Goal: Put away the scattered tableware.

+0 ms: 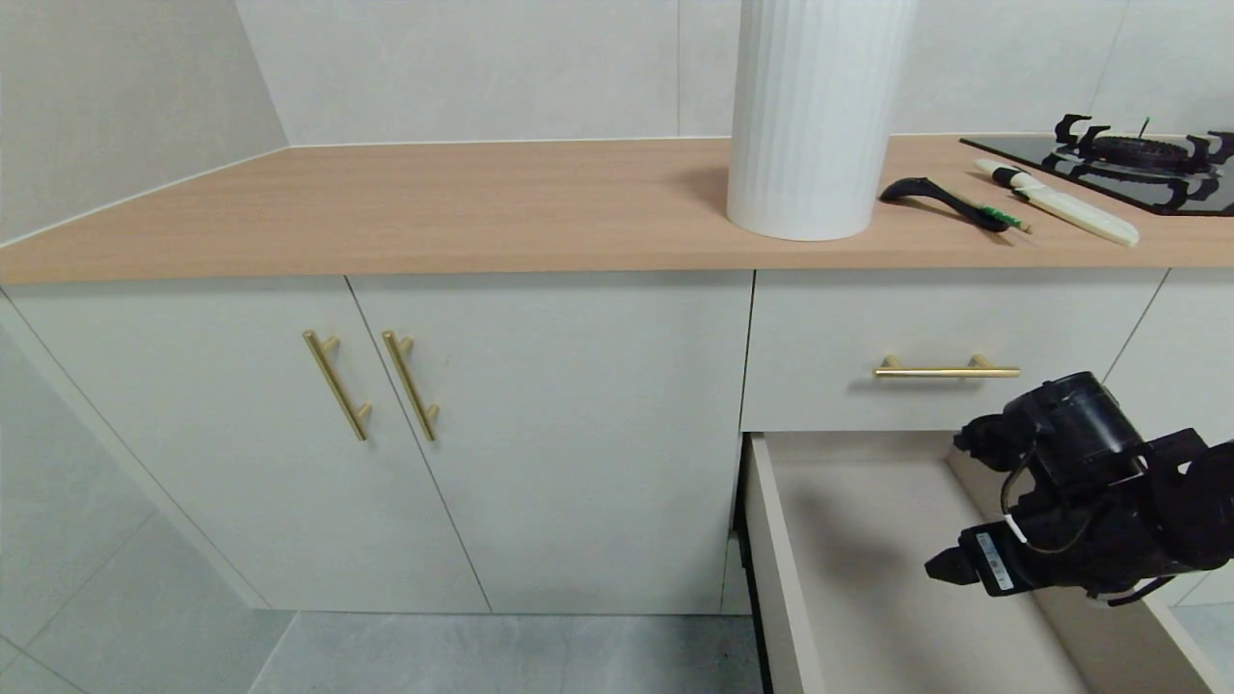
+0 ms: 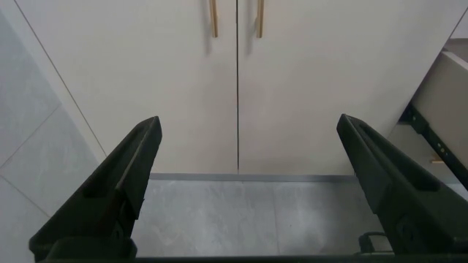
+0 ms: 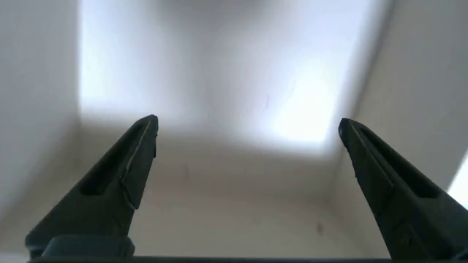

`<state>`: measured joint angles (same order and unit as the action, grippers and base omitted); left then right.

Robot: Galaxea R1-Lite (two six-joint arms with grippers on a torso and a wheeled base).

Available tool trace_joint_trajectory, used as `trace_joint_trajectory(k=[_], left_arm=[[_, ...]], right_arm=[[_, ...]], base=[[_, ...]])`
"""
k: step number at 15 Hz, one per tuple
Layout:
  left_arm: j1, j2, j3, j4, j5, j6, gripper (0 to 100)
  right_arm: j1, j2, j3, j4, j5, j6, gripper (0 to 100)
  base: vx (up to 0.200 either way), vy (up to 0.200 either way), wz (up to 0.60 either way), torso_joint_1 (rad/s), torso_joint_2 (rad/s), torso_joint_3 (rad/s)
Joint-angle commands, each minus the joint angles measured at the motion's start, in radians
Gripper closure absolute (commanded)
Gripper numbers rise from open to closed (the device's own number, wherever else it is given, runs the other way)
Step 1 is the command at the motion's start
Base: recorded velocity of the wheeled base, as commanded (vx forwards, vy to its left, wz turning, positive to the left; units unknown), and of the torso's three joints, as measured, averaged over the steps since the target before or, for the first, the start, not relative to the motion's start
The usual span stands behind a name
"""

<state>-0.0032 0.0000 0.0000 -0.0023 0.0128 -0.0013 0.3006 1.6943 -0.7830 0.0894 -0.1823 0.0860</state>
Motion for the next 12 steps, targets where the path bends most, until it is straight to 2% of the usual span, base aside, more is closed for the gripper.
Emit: trace_joint_trajectory(k=[1,6,10,12], left_arm=[[0.0,0.002,0.0,-0.001,0.001,0.0,0],[0.0,0.002,0.0,-0.001,0.0,0.0,0],[0.0,0.002,0.0,-0.001,0.001,0.0,0],[0.0,0.002,0.0,-0.001,0.001,0.0,0]], right_arm=[[0.0,-0.045,0.014,-0.045,-0.011,0.001,0],[0.0,-0.131,0.047,-0.128,-0.022,-0.003,0],[0.002,-0.151,0.056,-0.14,-0.022,-0.008,0],[0.002,-0.162,0.056,-0.14,-0.022,-0.008,0]], base=[[0.0,0.0,0.0,0.0,0.0,0.0],[0.0,0.0,0.0,0.004,-0.02,-0.014],[0.0,0.0,0.0,0.068,-0.27,-0.257],[0.0,0.0,0.0,0.168,-0.56,-0.298]])
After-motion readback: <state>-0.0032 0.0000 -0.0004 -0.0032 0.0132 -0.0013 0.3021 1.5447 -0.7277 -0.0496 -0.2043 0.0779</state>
